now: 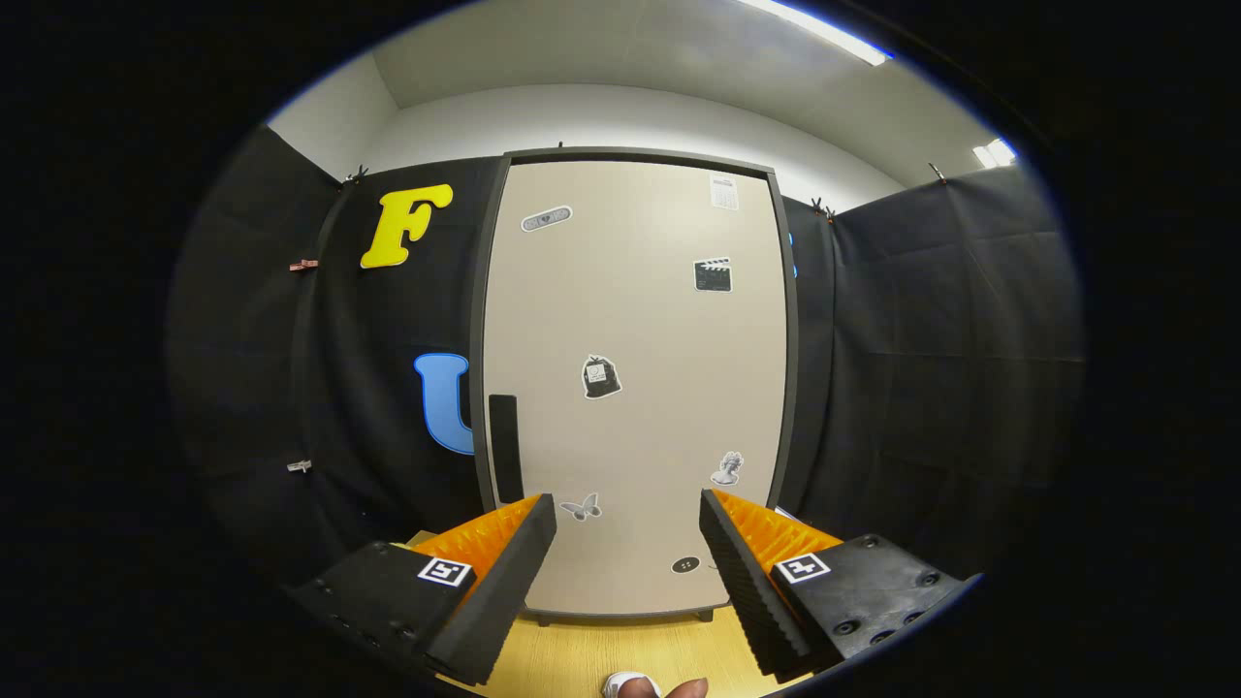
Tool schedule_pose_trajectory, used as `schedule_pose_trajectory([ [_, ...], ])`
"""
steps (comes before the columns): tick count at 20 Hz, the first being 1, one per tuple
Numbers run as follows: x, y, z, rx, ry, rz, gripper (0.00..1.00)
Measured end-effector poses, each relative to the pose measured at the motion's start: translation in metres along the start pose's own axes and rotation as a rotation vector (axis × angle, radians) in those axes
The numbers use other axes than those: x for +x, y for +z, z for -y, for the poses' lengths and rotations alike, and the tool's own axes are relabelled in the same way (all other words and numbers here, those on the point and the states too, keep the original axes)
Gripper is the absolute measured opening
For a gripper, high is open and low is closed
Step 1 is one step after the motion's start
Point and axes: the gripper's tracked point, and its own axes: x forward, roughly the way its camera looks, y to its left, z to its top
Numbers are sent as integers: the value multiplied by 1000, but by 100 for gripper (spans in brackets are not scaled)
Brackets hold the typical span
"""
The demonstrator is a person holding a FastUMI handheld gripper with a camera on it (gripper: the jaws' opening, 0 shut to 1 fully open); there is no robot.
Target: Open the shoe cabinet door, grab the shoes and put them into the shoe cabinet, then close the shoe cabinet door.
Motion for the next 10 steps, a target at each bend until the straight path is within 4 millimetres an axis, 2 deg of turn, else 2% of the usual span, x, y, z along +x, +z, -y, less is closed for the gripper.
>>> schedule_pose_trajectory([
  [7, 0, 0, -9, 2, 5, -2, 97],
  [10, 7, 0, -28, 18, 27, -4, 97],
])
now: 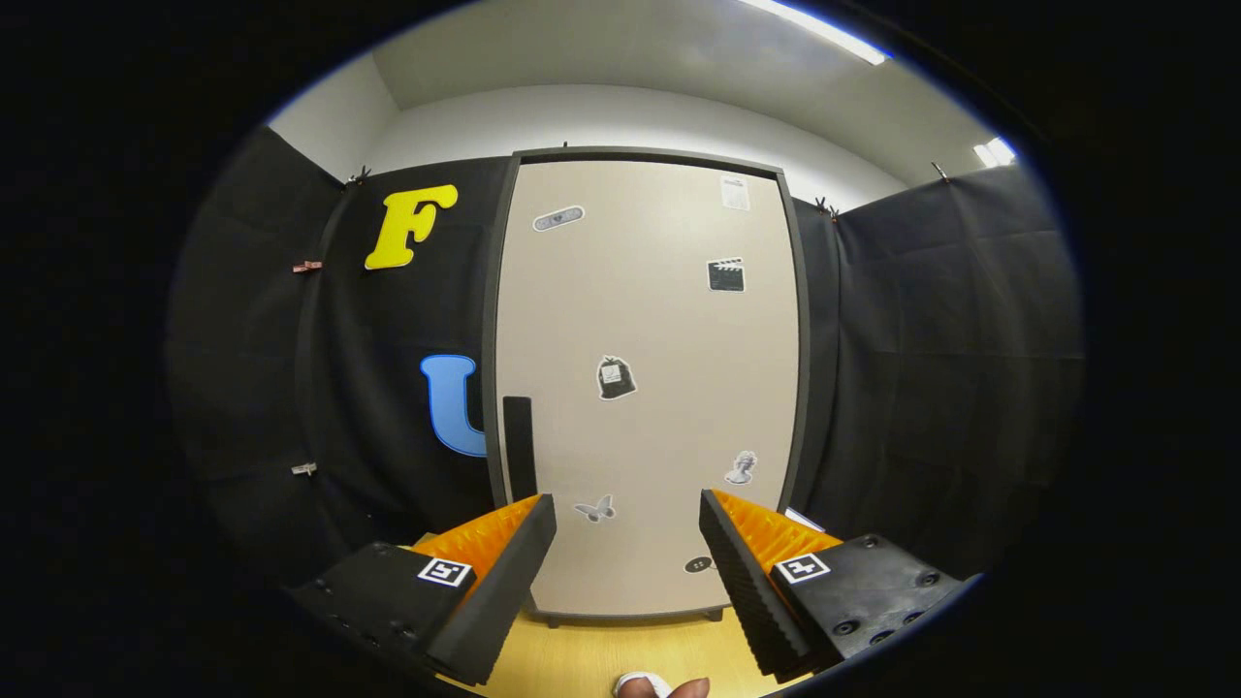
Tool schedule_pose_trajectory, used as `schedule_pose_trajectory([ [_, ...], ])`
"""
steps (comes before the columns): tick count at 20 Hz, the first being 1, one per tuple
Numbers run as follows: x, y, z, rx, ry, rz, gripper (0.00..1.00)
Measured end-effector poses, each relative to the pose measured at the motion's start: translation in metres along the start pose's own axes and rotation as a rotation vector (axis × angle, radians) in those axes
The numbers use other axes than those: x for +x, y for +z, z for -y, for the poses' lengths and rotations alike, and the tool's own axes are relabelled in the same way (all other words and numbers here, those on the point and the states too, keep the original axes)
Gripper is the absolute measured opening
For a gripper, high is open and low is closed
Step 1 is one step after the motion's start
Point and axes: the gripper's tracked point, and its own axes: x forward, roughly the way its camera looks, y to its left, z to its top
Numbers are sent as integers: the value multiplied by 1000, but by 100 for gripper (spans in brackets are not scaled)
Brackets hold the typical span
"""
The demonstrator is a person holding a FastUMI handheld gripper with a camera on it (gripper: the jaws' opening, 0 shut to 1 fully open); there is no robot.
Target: Open the shoe cabinet door, grab the shoes and put them into the shoe cabinet, then close the shoe cabinet door.
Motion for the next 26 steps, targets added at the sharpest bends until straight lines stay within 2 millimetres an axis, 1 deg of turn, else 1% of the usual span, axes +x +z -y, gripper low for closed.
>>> schedule_pose_trajectory([
  [4, 22, -1, -33, 32, 31, -6, 97],
  [7, 47, -5, -58, 56, 53, -16, 97],
  [10, 73, -11, -76, 65, 71, -20, 97],
  [13, 102, -16, -89, 57, 81, -12, 97],
  [15, 121, -24, -95, 55, 80, -19, 97],
  [17, 138, -36, -97, 49, 68, -43, 91],
  [18, 147, -42, -99, 45, 65, -53, 83],
  [19, 153, -47, -101, 39, 64, -60, 79],
  [20, 159, -50, -102, 31, 57, -59, 66],
  [21, 164, -50, -99, 17, 39, -55, 60],
  [22, 165, -52, -101, 14, 36, -51, 51],
  [23, 168, -52, -101, 11, 30, -50, 47],
  [24, 174, -59, -100, 4, 22, -59, 45],
  [25, 170, -53, -99, 16, 12, -51, 45],
  [26, 173, -55, -98, 32, 6, -63, 42],
])
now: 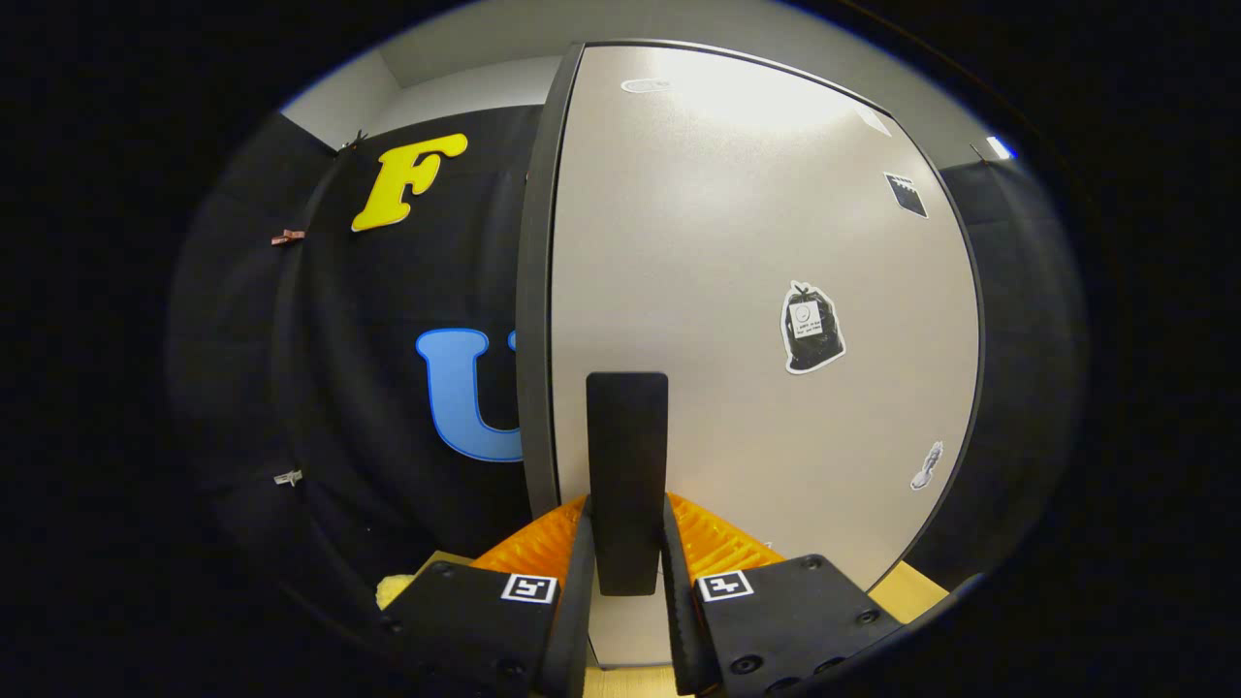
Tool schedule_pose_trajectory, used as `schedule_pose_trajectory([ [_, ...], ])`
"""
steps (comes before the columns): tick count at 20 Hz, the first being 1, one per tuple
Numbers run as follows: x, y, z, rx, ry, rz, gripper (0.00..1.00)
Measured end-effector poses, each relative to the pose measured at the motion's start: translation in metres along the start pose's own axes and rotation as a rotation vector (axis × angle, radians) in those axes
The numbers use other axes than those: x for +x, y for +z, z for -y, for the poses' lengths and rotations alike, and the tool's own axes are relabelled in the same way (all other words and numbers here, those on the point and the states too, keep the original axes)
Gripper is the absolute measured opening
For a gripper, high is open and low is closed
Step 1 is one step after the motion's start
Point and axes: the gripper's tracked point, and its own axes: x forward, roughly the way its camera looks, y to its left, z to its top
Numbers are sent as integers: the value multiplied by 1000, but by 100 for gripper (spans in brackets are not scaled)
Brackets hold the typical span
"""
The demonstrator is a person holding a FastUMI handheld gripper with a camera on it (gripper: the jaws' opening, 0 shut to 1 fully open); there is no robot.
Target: Open the shoe cabinet door, grab the shoes and put them into the shoe cabinet, then close the shoe cabinet door.
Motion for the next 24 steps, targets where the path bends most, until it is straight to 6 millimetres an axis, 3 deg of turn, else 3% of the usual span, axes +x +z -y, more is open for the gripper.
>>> schedule_pose_trajectory([
  [2, 2, 1, -1, 23, -12, -5, 33],
  [5, 2, -1, 0, -7, -19, 1, 33],
  [9, -5, 1, 0, -20, 11, -1, 16],
  [14, -57, 2, 8, -33, 53, 5, 16],
  [17, -96, 5, 26, -10, 75, -7, 16],
  [24, -164, 10, 72, 11, 104, -6, 16],
])
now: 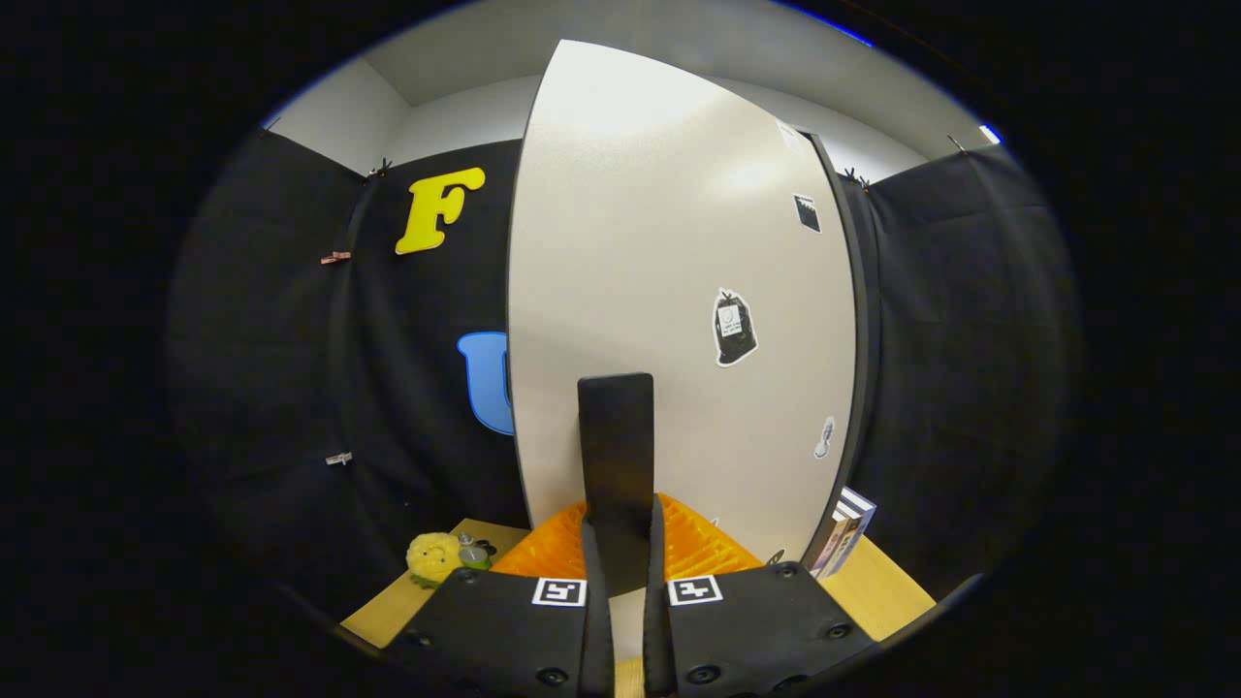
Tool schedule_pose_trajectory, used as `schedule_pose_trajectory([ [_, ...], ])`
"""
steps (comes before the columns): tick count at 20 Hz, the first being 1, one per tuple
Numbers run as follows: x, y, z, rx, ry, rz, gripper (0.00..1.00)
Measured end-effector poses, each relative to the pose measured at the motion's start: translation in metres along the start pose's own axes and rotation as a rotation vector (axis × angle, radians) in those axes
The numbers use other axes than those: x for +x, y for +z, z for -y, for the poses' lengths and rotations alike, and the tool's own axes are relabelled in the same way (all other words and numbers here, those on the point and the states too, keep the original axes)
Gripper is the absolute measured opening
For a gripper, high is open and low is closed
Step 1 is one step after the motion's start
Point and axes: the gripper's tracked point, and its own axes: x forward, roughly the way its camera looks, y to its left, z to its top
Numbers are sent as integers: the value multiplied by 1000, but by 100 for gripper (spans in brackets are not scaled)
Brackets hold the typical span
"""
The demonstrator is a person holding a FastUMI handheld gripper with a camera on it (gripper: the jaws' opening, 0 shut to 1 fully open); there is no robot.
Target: Open the shoe cabinet door, grab the shoes and put them into the shoe cabinet, then close the shoe cabinet door.
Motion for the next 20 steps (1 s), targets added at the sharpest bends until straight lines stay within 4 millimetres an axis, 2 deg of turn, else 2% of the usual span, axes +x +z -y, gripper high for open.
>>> schedule_pose_trajectory([
  [8, -55, 5, 64, 12, -41, 1, 15],
  [16, -81, 7, 126, 23, -20, 13, 14],
  [20, -91, 9, 157, 84, -31, 32, 14],
])
